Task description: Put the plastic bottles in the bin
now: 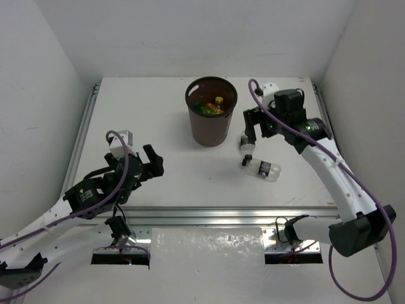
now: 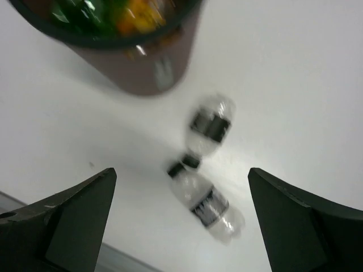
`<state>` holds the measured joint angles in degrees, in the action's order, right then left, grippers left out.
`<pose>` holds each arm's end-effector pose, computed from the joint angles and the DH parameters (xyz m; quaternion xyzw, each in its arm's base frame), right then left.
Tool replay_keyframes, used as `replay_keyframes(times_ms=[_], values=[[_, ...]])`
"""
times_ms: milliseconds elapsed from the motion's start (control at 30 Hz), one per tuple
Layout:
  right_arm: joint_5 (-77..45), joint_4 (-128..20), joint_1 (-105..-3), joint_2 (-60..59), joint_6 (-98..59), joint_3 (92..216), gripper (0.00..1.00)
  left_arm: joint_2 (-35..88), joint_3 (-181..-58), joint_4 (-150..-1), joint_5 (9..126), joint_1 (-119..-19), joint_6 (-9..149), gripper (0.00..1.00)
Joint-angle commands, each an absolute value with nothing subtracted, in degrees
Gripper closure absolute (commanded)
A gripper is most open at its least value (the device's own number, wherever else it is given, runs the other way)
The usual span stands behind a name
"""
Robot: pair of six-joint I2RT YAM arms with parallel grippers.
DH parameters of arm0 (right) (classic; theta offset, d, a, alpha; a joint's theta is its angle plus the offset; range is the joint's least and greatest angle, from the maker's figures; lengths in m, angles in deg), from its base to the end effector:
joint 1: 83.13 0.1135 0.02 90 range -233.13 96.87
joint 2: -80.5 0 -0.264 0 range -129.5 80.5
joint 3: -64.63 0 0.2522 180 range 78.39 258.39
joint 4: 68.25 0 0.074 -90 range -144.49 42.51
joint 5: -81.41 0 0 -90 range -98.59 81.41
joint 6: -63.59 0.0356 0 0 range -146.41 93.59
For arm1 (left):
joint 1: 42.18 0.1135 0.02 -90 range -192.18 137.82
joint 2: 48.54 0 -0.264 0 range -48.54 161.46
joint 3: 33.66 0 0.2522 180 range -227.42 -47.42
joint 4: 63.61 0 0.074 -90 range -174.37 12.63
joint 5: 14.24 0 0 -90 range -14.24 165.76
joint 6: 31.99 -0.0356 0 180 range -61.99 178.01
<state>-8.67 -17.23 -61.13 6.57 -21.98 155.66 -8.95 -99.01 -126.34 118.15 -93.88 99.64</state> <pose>0.2586 0.1045 0.3802 -0.1351 0.8722 0.1081 0.4575 0.0956 -0.0823 0.3310 -0.0876 0.8452 -0.0807 0.5210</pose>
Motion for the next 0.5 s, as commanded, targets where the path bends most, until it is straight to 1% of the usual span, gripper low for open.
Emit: replay_keyframes(times_ms=[0, 167, 267, 367, 467], values=[[-8.06, -12.04, -64.14, 6.15, -23.85, 146.97, 0.01, -9.35, -98.92, -123.51, 117.33, -93.42, 98.00, 0.00], [-4.47, -12.21, -65.90, 4.92, -22.46, 139.93, 0.01, -9.43, -98.92, -123.33, 117.07, -93.42, 97.82, 0.00], [-4.46, -12.56, -66.52, 4.39, -21.83, 137.90, 0.01, -9.70, -98.74, -123.24, 117.16, -93.42, 97.91, 0.00], [-4.90, -11.51, -66.87, 0.62, -24.37, 136.67, 0.01, -9.52, -98.74, -123.16, 116.89, -93.42, 97.82, 0.00], [-1.40, -14.31, -66.96, -3.69, -28.31, 134.39, 0.01, -8.65, -98.66, -122.81, 116.45, -93.42, 97.47, 0.00]])
